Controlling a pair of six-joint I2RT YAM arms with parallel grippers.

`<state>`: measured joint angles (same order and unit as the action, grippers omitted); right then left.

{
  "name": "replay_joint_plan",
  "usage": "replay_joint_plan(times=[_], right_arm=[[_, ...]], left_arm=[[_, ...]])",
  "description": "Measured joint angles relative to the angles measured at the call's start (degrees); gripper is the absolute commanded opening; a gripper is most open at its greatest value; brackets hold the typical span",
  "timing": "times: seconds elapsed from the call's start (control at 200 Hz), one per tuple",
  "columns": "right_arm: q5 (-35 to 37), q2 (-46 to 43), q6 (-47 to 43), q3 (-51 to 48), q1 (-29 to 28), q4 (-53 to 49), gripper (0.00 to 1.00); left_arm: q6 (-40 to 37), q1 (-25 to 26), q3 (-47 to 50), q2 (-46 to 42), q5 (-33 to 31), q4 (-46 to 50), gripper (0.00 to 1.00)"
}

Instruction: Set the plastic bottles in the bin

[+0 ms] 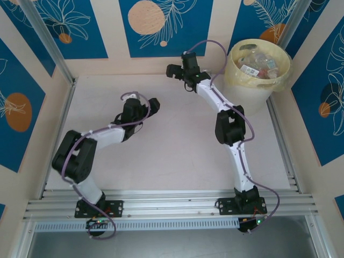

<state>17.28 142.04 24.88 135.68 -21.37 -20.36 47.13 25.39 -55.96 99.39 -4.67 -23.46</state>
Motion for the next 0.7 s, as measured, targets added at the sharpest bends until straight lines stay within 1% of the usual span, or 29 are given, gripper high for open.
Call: replay_joint_plan(times=[0.06,0.115,0.38,0.51,0.7], right_arm=[[0.1,3.7,0.0,5.0,1.2,-2.4,0.99],[0.0,5.8,0.0,7.6,2.5,-3.6,0.99],[-2.5,12.0,3.1,13.8,9.0,-3.8,0.99],[-1.6,14.7,5.9,15.5,11.2,-2.8,0.99],[1.0,16.1,9.6,15.5,12.5,-2.7,1.00]], left_arm=[[-0.6,-0.1,-4.1,3.9,0.2,0.3,1.00],[-0.8,-0.2,-7.6,7.3,0.3,0.4,1.00],[-0.9,-1.7,-24.7,22.4,6.3,-0.9,1.00],[-1.4,-2.0,-34.1,29.4,9.6,-1.5,1.00],[-2.2,-2.0,-46.8,38.8,13.0,-1.2,1.00]])
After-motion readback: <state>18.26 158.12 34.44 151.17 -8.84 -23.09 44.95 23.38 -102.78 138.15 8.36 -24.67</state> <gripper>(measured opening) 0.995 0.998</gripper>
